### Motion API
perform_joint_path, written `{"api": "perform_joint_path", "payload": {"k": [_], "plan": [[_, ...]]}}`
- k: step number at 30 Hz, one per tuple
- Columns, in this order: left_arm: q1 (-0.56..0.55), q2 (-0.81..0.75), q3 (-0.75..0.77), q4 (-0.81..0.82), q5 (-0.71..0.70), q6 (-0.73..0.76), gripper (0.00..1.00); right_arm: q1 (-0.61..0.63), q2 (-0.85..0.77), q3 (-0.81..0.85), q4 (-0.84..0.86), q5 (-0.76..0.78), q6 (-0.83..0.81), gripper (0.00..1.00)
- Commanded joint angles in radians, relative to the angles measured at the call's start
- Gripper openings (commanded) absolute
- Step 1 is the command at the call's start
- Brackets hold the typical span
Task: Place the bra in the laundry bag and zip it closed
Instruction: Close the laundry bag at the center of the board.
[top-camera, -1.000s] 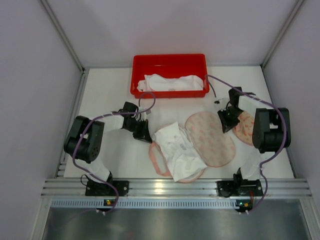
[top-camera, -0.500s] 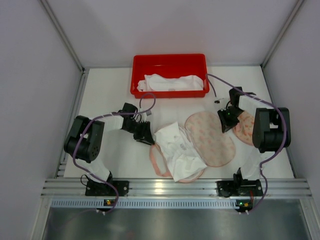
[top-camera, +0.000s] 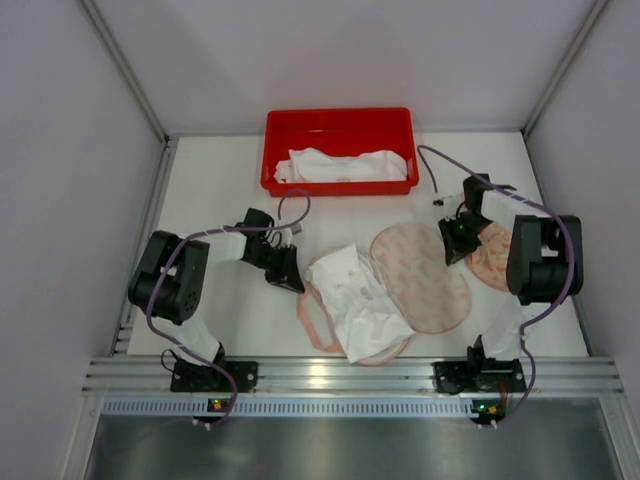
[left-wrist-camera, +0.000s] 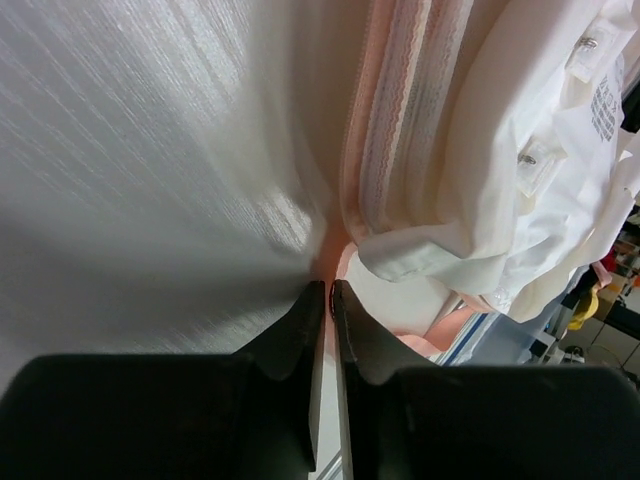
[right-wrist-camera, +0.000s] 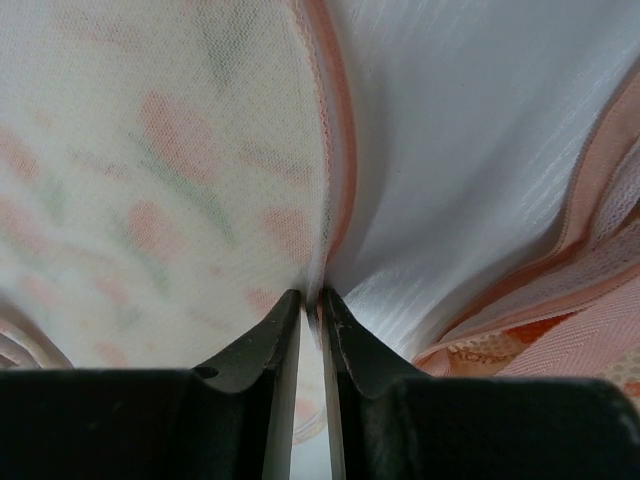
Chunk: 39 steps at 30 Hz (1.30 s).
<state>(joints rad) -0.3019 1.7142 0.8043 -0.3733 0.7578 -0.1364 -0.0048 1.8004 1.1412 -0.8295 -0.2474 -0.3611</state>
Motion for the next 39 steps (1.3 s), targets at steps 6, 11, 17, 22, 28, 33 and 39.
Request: {"api": "perform_joint_path", "payload": {"k": [6, 11, 17, 22, 28, 33, 39], "plan": [[-0.013, 0.054, 0.067, -0.027, -0.089, 0.024, 0.00, -0.024, 0.033, 0.043, 0.018, -0.013, 0.008, 0.15], [0.000, 0.108, 0.168, -0.026, -0.086, -0.012, 0.00, -0.026, 0.063, 0.072, 0.038, -0.013, 0.014, 0.14], [0.029, 0.151, 0.259, -0.018, -0.104, -0.034, 0.00, -0.027, 0.135, 0.152, 0.046, -0.024, 0.034, 0.09], [0.064, 0.145, 0.283, -0.018, -0.124, -0.019, 0.00, -0.030, 0.110, 0.170, 0.024, -0.038, 0.036, 0.00], [0.072, 0.081, 0.240, -0.019, -0.115, -0.032, 0.35, -0.061, -0.018, 0.213, -0.058, -0.111, 0.028, 0.00], [0.096, -0.034, 0.196, -0.019, -0.095, -0.032, 0.54, -0.012, -0.125, 0.301, -0.184, -0.276, 0.037, 0.00], [0.136, -0.162, 0.154, -0.030, -0.113, -0.015, 0.61, 0.198, -0.188, 0.259, -0.181, -0.374, 0.103, 0.00]]}}
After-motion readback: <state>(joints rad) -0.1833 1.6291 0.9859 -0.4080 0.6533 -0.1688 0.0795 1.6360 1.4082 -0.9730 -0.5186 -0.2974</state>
